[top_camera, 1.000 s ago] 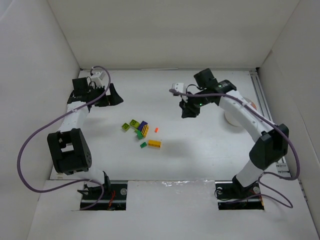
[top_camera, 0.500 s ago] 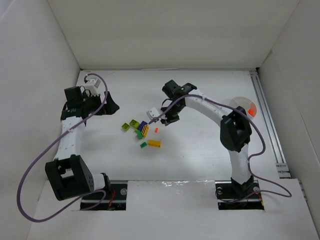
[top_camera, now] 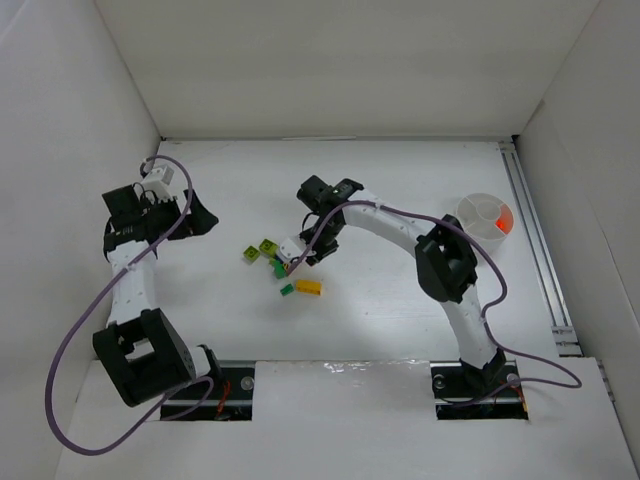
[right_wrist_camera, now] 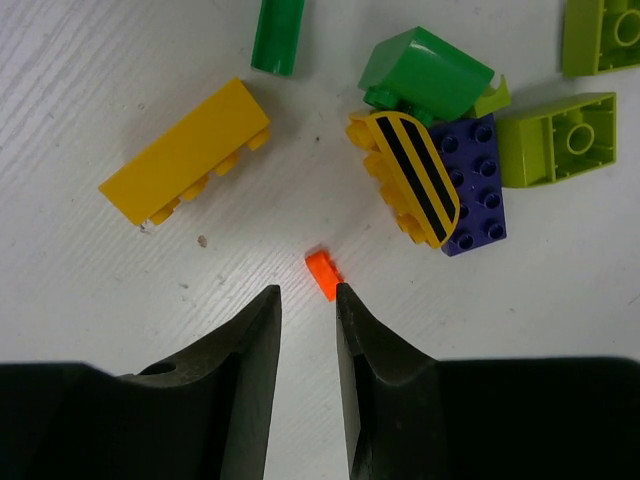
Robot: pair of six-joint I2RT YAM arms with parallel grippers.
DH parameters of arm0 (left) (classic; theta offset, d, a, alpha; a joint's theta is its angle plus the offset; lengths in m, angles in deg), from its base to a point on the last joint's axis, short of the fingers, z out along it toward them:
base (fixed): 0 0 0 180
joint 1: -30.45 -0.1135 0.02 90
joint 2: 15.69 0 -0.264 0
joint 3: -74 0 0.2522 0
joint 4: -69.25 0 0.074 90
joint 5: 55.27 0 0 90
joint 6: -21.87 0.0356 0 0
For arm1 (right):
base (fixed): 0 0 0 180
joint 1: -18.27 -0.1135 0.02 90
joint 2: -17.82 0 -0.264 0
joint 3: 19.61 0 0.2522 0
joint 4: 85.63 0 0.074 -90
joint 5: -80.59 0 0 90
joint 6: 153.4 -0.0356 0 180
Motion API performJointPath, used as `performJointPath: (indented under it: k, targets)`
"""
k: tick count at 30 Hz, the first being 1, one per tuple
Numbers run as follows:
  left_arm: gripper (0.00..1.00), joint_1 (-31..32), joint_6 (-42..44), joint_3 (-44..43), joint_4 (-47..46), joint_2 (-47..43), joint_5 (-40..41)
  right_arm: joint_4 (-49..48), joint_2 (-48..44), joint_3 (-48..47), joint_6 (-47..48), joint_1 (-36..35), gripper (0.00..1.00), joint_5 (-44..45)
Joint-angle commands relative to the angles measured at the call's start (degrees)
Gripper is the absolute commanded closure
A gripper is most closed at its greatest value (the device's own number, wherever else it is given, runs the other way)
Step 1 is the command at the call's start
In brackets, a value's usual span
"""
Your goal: Sort the legos into containers by color
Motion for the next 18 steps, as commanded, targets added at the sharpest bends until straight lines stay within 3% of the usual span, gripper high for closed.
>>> performJointPath:
  k: [1,18]
  targets:
    - [0.0,-2.69,0.29,-1.02,0.34,2.27,-4.93,-0.12,1.35,-2.5,3.22,-1.61,0.66,0.89]
    - [0.0,-2.7,2.83,1.61,-0.19,-1.15,-4.93,-0.74,7.25,-6.28,4.54,-1.61,0.65,4.94]
